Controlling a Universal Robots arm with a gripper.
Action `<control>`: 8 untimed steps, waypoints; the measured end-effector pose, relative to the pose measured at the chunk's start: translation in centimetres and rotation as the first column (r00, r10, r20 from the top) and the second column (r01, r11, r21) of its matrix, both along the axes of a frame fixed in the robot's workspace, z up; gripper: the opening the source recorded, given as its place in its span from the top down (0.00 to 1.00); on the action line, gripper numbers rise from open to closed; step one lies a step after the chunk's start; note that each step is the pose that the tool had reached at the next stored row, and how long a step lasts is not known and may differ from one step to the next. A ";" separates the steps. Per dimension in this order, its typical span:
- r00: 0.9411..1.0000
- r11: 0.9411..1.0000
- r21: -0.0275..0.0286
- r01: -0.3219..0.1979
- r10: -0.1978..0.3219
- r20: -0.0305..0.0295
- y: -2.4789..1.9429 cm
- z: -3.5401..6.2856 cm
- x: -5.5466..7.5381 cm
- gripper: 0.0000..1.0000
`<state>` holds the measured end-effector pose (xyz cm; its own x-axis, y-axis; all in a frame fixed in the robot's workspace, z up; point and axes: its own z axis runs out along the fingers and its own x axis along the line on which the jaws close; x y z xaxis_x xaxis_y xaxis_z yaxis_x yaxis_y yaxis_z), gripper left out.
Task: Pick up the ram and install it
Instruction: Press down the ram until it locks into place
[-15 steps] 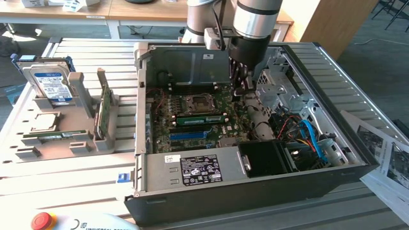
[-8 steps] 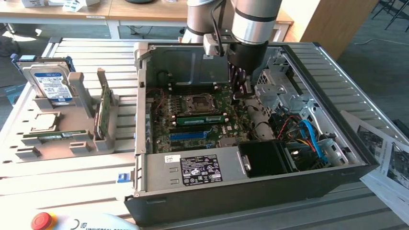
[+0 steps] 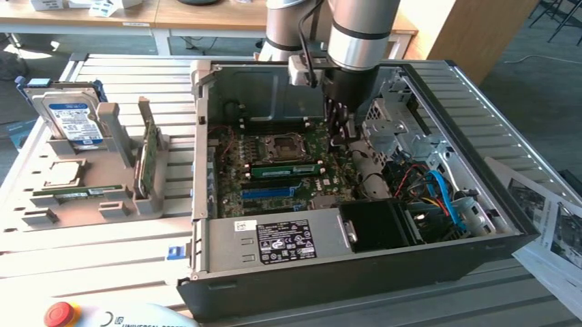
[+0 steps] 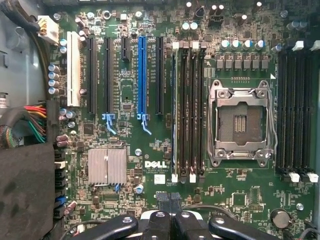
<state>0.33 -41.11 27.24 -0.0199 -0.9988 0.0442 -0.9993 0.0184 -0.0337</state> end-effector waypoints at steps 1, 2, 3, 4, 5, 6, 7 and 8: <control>1.000 1.000 0.000 0.000 0.000 0.000 0.00 -0.10 0.0 0.89; 1.000 1.000 0.000 0.000 0.000 0.001 0.00 -0.18 0.0 0.89; 1.000 1.000 0.000 0.000 0.000 0.001 0.00 -0.26 0.0 0.89; 1.000 1.000 0.000 0.000 0.000 0.002 0.00 -0.35 0.0 0.89; 1.000 1.000 0.000 0.000 0.000 0.002 0.00 -0.44 0.0 0.89; 1.000 1.000 0.000 0.001 -0.001 0.003 0.00 -0.54 0.0 0.89; 1.000 1.000 0.000 0.001 -0.001 0.003 0.00 -0.66 -0.1 0.89; 1.000 1.000 0.000 0.001 -0.001 0.003 0.00 -0.76 -0.1 0.89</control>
<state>0.26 -41.12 26.48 -0.0211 -0.9988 0.0442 -0.9991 0.0194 -0.0370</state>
